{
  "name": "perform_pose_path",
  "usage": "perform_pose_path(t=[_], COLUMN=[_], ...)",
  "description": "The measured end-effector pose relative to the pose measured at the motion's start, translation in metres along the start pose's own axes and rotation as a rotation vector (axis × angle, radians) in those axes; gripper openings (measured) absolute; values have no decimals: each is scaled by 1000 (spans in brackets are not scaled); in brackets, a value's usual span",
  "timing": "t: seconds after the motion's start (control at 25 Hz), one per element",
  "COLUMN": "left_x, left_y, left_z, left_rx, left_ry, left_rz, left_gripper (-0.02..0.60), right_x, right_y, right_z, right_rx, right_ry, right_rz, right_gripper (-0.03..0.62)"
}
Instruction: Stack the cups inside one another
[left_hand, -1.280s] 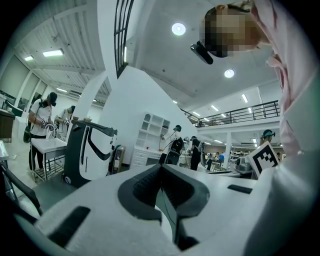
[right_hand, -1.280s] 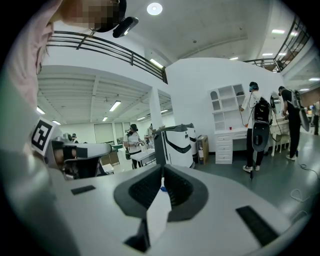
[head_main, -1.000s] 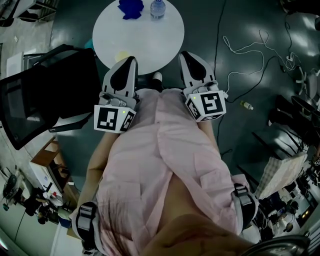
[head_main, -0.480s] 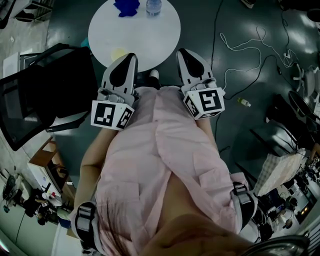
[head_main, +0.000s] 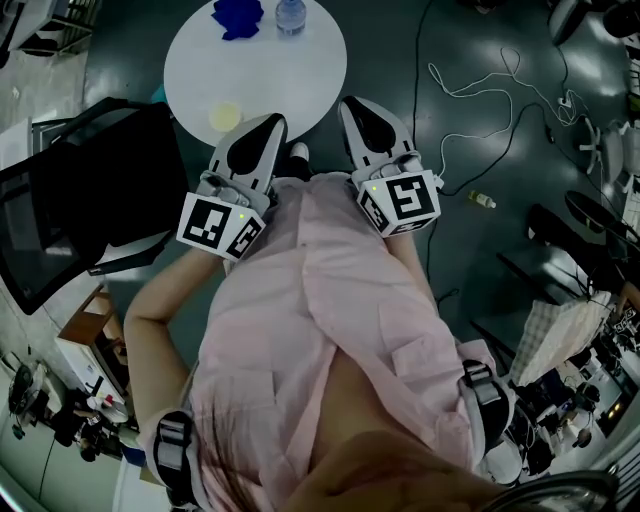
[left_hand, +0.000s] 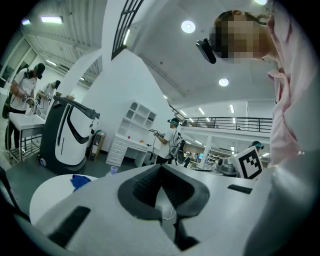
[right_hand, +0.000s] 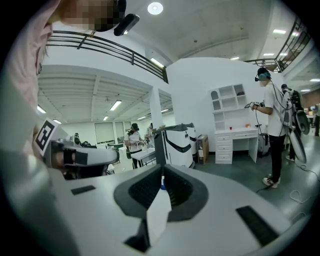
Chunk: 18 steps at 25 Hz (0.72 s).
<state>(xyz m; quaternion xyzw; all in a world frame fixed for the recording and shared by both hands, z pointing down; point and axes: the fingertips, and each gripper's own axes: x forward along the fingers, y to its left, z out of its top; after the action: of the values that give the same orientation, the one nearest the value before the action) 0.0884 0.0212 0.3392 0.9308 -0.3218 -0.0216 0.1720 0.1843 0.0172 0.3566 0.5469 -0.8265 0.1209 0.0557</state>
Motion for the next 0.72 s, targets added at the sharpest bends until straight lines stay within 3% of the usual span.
perform_pose_path(t=[0.12, 0.72], left_x=[5, -5], left_y=[-4, 12], left_z=[-3, 1], left_rx=[-6, -62], left_ry=[8, -38], left_rz=[-20, 51], left_gripper=[15, 15], right_x=[-1, -2], right_y=[0, 1], right_z=[0, -1], right_rx=[-4, -1], right_ry=[0, 6], right_rz=[-2, -8], right_gripper=[38, 37])
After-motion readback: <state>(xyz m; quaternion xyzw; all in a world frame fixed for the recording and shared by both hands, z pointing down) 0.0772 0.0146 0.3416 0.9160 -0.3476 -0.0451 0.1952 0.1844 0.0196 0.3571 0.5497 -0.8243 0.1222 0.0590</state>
